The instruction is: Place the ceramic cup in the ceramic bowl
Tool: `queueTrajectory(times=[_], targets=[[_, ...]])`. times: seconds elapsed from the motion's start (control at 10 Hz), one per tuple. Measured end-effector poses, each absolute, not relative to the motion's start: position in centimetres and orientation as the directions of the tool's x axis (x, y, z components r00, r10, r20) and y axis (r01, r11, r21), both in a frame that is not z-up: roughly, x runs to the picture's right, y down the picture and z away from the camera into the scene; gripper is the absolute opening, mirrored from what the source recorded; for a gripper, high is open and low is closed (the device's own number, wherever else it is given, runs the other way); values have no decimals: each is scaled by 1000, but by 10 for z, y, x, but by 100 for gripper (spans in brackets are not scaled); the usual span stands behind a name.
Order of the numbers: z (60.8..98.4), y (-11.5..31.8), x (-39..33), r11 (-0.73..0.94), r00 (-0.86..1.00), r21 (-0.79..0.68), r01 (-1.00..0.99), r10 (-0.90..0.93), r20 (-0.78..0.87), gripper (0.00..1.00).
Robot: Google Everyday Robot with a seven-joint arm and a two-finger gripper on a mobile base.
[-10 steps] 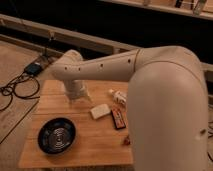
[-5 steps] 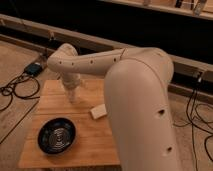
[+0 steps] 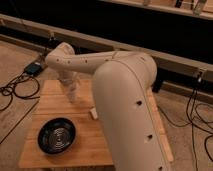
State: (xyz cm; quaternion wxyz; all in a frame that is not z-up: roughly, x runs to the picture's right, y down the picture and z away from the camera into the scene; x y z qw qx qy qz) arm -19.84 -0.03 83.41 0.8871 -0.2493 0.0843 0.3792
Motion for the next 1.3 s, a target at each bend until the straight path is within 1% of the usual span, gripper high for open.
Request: queueTrajectory(times=[0.6, 0.7, 0.9, 1.0, 1.2, 1.3], targets=[[866, 30, -234, 619, 766, -453, -641, 553, -329, 65], [873, 38, -235, 618, 769, -459, -638, 541, -341, 62], [885, 47, -237, 613, 769, -465, -639, 532, -355, 43], [886, 48, -237, 611, 769, -467, -639, 531, -357, 34], [888, 48, -239, 610, 771, -473, -636, 528, -357, 12], [887, 46, -240, 611, 772, -472, -635, 528, -355, 4]])
